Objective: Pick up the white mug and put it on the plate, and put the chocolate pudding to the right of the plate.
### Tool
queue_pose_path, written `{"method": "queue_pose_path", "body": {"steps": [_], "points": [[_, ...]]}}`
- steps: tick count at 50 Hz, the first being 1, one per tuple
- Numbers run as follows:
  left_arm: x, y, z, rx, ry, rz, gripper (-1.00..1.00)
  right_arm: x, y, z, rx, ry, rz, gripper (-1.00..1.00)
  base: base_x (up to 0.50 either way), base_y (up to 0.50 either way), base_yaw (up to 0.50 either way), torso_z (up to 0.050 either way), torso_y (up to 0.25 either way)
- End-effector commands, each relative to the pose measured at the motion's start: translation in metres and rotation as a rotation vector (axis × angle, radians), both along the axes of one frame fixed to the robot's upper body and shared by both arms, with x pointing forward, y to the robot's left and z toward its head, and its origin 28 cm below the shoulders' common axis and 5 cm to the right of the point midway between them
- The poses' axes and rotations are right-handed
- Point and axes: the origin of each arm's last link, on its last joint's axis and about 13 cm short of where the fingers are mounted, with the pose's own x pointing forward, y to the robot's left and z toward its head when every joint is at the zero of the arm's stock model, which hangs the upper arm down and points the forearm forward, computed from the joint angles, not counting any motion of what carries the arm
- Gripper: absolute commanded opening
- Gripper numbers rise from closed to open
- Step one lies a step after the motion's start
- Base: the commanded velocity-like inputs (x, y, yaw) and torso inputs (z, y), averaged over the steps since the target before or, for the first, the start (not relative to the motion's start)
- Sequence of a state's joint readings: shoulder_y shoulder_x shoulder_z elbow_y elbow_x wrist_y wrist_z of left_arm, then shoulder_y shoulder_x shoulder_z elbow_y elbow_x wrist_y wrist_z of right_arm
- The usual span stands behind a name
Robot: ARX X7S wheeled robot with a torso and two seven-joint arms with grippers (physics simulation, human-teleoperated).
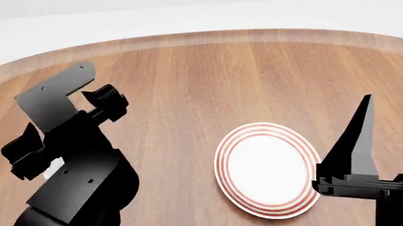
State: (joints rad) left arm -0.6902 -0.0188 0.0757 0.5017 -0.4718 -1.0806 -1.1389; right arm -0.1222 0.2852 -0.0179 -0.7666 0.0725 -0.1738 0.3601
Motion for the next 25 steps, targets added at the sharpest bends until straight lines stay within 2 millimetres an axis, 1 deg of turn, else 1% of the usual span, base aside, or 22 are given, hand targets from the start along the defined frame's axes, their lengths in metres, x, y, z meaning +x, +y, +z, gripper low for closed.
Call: {"method": "queue_pose_path", "body": {"steps": [1, 9, 16, 25], "points": [[0.022, -0.008, 0.0, -0.077, 0.063, 0.108, 1.0, 0.0, 0.001, 0.0, 0.002, 0.002, 0.01, 1.0, 0.0, 0.0, 0.0, 0.0, 0.0], [0.031, -0.008, -0.004, -0.111, 0.074, 0.187, 1.0, 0.001, 0.001, -0.001, 0.003, 0.007, 0.017, 1.0, 0.0, 0.0, 0.0, 0.0, 0.0], [0.039, -0.008, -0.022, -0.138, 0.135, 0.207, 1.0, 0.001, 0.0, -0.001, 0.006, 0.004, 0.014, 1.0, 0.0, 0.0, 0.0, 0.0, 0.0], [0.044, -0.002, -0.038, -0.159, 0.171, 0.288, 1.0, 0.001, 0.0, -0.002, 0.008, 0.009, 0.019, 1.0, 0.0, 0.0, 0.0, 0.0, 0.0]]}}
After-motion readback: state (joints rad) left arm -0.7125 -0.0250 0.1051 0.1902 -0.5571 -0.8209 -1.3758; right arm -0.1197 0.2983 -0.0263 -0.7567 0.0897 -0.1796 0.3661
